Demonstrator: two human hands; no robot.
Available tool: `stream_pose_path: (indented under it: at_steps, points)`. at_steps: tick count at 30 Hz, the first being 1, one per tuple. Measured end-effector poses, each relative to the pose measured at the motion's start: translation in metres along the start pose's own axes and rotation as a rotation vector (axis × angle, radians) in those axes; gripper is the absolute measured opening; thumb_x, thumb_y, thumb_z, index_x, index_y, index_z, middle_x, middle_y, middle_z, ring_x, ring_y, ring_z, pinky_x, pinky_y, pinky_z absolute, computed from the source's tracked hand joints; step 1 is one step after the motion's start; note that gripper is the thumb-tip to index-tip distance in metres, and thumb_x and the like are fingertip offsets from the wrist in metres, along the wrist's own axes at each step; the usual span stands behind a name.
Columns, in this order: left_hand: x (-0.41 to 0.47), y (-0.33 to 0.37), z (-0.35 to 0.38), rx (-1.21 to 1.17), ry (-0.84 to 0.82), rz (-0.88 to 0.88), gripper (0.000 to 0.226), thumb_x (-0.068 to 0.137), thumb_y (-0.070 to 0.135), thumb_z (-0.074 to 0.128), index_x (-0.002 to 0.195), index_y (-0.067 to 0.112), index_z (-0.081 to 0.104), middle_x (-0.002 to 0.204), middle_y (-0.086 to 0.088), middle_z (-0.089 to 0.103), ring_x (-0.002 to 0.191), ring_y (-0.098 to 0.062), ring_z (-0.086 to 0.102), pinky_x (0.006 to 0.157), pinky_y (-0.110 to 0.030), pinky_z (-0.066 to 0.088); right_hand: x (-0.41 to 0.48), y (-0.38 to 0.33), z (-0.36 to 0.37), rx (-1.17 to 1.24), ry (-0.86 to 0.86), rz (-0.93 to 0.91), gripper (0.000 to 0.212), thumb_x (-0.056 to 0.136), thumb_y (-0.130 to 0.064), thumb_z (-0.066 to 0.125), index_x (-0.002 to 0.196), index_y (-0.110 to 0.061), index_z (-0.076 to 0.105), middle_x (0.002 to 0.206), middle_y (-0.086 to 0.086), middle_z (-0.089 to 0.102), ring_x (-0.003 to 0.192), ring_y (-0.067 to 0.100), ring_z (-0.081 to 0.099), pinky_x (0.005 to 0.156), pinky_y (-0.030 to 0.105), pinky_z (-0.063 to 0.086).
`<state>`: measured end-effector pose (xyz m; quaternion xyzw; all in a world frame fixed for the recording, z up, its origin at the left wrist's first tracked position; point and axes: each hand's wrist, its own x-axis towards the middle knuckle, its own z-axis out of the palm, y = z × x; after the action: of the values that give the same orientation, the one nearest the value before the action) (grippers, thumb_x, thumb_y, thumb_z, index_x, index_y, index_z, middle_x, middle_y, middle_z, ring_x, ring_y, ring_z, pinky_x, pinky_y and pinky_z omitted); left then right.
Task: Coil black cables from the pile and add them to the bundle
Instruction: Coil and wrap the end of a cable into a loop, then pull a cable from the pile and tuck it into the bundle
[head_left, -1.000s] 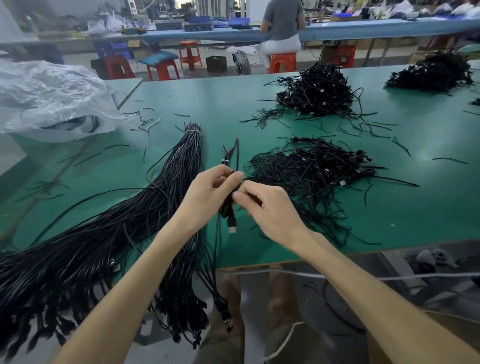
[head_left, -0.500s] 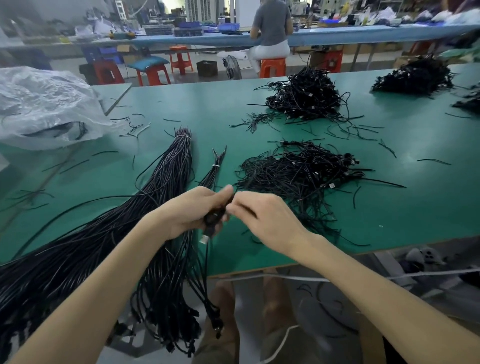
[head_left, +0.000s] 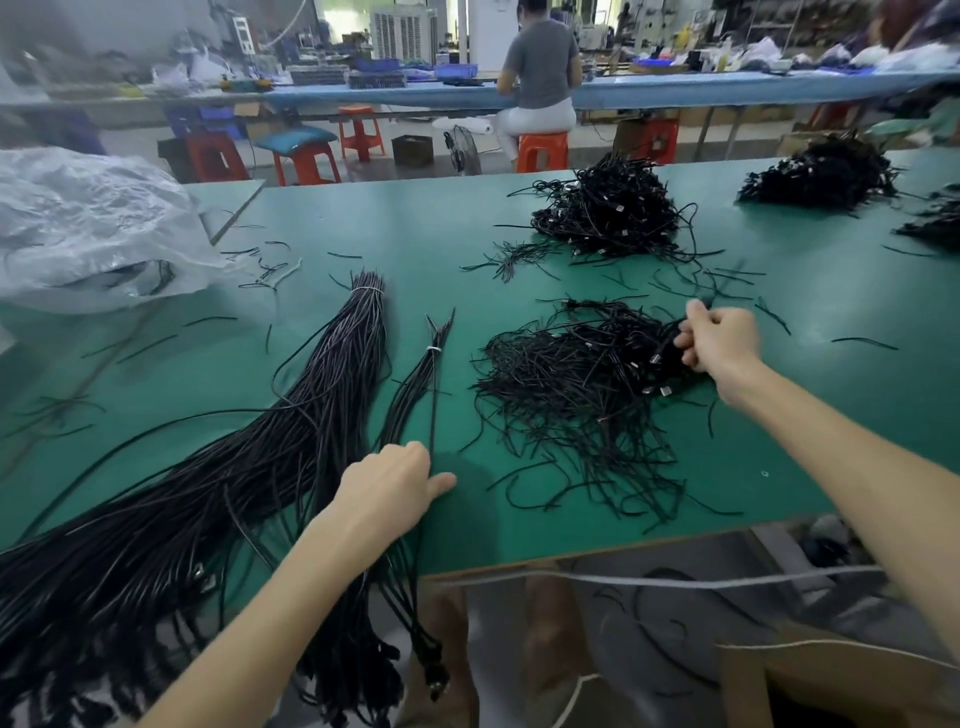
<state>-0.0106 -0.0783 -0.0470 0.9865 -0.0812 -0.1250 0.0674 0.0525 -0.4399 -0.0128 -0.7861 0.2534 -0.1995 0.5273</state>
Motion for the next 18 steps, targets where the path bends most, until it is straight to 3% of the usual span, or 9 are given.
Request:
stream_pose_path:
  at_steps: [5,9,11,15,17,18]
  points:
    - [0.008,-0.002,-0.006,-0.156,-0.033,0.040,0.041,0.105,0.031,0.051,0.071,0.014,0.035,0.060,-0.003,0.036,0.052,-0.023,0.031,0.052,-0.029,0.027,-0.001,0.022,-0.005,-0.040,-0.060,-0.044,0.035,0.108,-0.034,0.046,0.112,-0.003,0.063,0.092,0.009,0.069,0.060,0.017,0.060,0.058,0.030,0.045]
    - [0.008,0.010,-0.021,-0.414,0.088,0.138,0.033,0.103,0.031,0.051,0.082,0.007,0.055,0.059,-0.003,0.059,0.047,-0.016,0.049,0.048,-0.025,0.039,-0.036,0.014,0.005,-0.169,-0.100,-0.298,0.022,0.105,-0.026,0.053,0.116,-0.007,0.059,0.094,0.005,0.067,0.066,0.018,0.062,0.065,0.032,0.051]
    - [0.006,0.024,-0.030,-0.604,0.095,0.245,0.029,0.105,0.028,0.051,0.087,0.007,0.060,0.058,-0.004,0.067,0.046,-0.012,0.056,0.049,-0.025,0.045,-0.064,0.004,0.016,-0.232,-0.243,-0.462,0.025,0.101,-0.019,0.062,0.125,-0.015,0.058,0.093,-0.002,0.063,0.070,0.013,0.063,0.068,0.026,0.052]
    - [0.005,0.045,-0.035,-0.967,0.052,0.419,0.024,0.107,0.019,0.052,0.089,0.003,0.056,0.073,-0.016,0.070,0.054,-0.026,0.068,0.048,-0.029,0.049,-0.118,-0.015,0.050,-0.274,-0.671,-0.672,0.073,0.092,-0.007,0.071,0.149,-0.042,0.041,0.108,-0.007,0.063,0.073,0.003,0.060,0.077,0.014,0.051]
    - [0.009,0.045,-0.030,-0.929,0.073,0.461,0.025,0.108,0.017,0.049,0.090,0.003,0.058,0.071,-0.010,0.069,0.056,-0.022,0.068,0.050,-0.032,0.051,-0.136,-0.017,0.070,-0.278,-0.807,-0.661,0.078,0.085,0.006,0.063,0.150,-0.033,0.044,0.118,-0.004,0.066,0.083,0.002,0.058,0.082,0.016,0.049]
    - [0.012,0.042,-0.026,-0.881,0.095,0.458,0.028,0.109,0.018,0.047,0.088,0.005,0.060,0.071,-0.007,0.068,0.059,-0.021,0.067,0.055,-0.035,0.053,-0.142,-0.017,0.078,-0.277,-0.824,-0.640,0.069,0.083,0.009,0.058,0.143,-0.023,0.052,0.114,-0.003,0.068,0.084,0.003,0.057,0.081,0.019,0.048]
